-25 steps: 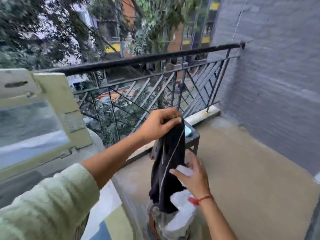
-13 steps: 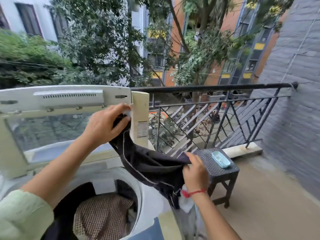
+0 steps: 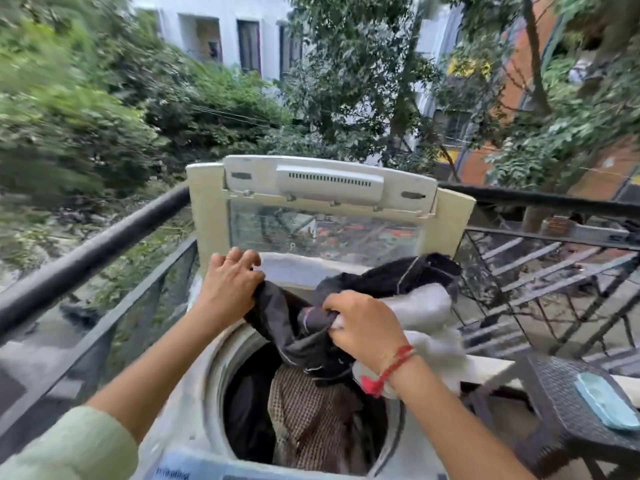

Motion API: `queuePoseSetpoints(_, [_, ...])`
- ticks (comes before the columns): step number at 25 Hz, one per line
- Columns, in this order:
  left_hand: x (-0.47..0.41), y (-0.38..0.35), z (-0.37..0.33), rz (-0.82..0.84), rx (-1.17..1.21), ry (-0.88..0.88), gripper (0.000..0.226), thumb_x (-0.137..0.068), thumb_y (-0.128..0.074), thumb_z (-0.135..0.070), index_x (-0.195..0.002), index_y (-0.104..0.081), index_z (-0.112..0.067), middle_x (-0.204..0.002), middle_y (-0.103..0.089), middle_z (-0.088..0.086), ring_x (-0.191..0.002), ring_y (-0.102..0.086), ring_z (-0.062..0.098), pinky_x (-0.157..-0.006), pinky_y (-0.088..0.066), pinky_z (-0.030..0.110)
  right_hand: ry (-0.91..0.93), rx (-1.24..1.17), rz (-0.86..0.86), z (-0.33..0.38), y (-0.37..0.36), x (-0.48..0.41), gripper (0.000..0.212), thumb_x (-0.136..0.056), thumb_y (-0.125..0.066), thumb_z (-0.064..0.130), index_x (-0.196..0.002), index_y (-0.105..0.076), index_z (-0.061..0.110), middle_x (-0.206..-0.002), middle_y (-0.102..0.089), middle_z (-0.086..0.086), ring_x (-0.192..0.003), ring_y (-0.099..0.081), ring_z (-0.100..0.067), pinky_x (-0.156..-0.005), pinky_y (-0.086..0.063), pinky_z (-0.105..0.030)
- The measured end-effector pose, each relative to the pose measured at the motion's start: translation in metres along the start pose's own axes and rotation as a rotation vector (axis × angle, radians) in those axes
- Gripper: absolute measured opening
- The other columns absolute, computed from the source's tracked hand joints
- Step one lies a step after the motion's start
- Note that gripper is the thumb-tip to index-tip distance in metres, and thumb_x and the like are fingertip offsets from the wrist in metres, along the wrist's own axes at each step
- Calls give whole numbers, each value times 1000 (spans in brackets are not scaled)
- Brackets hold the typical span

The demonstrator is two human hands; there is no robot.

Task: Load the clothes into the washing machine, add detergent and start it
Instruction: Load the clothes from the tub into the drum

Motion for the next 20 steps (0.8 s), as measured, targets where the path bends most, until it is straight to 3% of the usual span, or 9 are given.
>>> queuePoseSetpoints(3, [20,-43,19,146,39,80,27,-79,-60,-21,-104,-67,-26,-112,-60,2,-105,-51,28,-82,-39,38,-168,10,475,-38,-72,18,9,-73,-59,30,-76,-59,21,-84,-63,0,-89,-60,-27,-60,-42,-27])
queuePoseSetpoints(5, [25,-55,26,153,88,120,31,-77,-64,-18,-107,-67,-23,-104,-63,7,-99,-55,31,-81,-42,42,-317,-35,569,-69,-88,31,14,-71,-62,34,-66,-52,25,-85,-65,0,-90,-60,-26,-59,-38,-24])
queuePoseSetpoints(7, [24,-66,29,170,80,127,32,-75,-67,-20,-107,-68,-23,-100,-64,8,-97,-56,32,-76,-40,41,-460,-53,389,-100,-78,29,7,-74,-62,33,-77,-61,27,-99,-65,-5,-98,-61,-29,-68,-43,-28])
queuePoseSetpoints(10, [8,-71,27,159,28,112,19,-79,-64,-23,-97,-67,-20,-102,-63,5,-97,-54,31,-71,-35,38,-557,-22,59,-122,-53,18,21,-84,-58,26,-103,-63,21,-112,-55,-9,-99,-59,-35,-72,-43,-34])
queuePoseSetpoints(15, [-5,-47,19,-156,45,158,17,-68,-65,-9,-84,-63,-13,-93,-64,5,-83,-55,31,-67,-35,39,-464,-171,-414,-126,-25,26,23,-82,-56,7,-100,-66,15,-103,-61,-9,-84,-61,-34,-67,-44,-34])
queuePoseSetpoints(16, [1,-52,9,-125,74,104,18,-68,-65,-11,-86,-63,-14,-93,-64,4,-85,-56,31,-68,-38,39,-429,-234,-328,-127,-34,29,21,-81,-59,7,-99,-68,15,-102,-64,-7,-88,-61,-31,-72,-44,-32])
queuePoseSetpoints(17, [8,-66,-4,32,105,22,20,-71,-64,-16,-91,-64,-15,-96,-66,5,-89,-57,32,-71,-41,39,-390,-281,-82,-122,-53,31,19,-81,-61,10,-98,-69,16,-100,-66,-4,-92,-61,-26,-76,-43,-29])
queuePoseSetpoints(19, [42,-116,-37,732,82,-214,30,-80,-63,-27,-104,-66,-10,-104,-67,10,-91,-61,31,-73,-46,29,-276,-305,686,-96,-107,59,19,-81,-61,16,-97,-71,20,-101,-69,-1,-94,-60,-15,-78,-44,-23])
queuePoseSetpoints(20, [70,-135,-49,1096,69,-296,37,-82,-65,-32,-106,-65,-4,-103,-67,14,-85,-63,30,-69,-48,22,-241,-323,936,-83,-124,78,21,-80,-60,18,-98,-71,20,-102,-69,-2,-94,-60,-13,-77,-46,-22])
Point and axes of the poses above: each hand's wrist, its own x-axis away from the middle knuckle, its own y-axis out of the back of the hand, z = x × y, the point moved 7 cm from there along -x, towards the middle knuckle
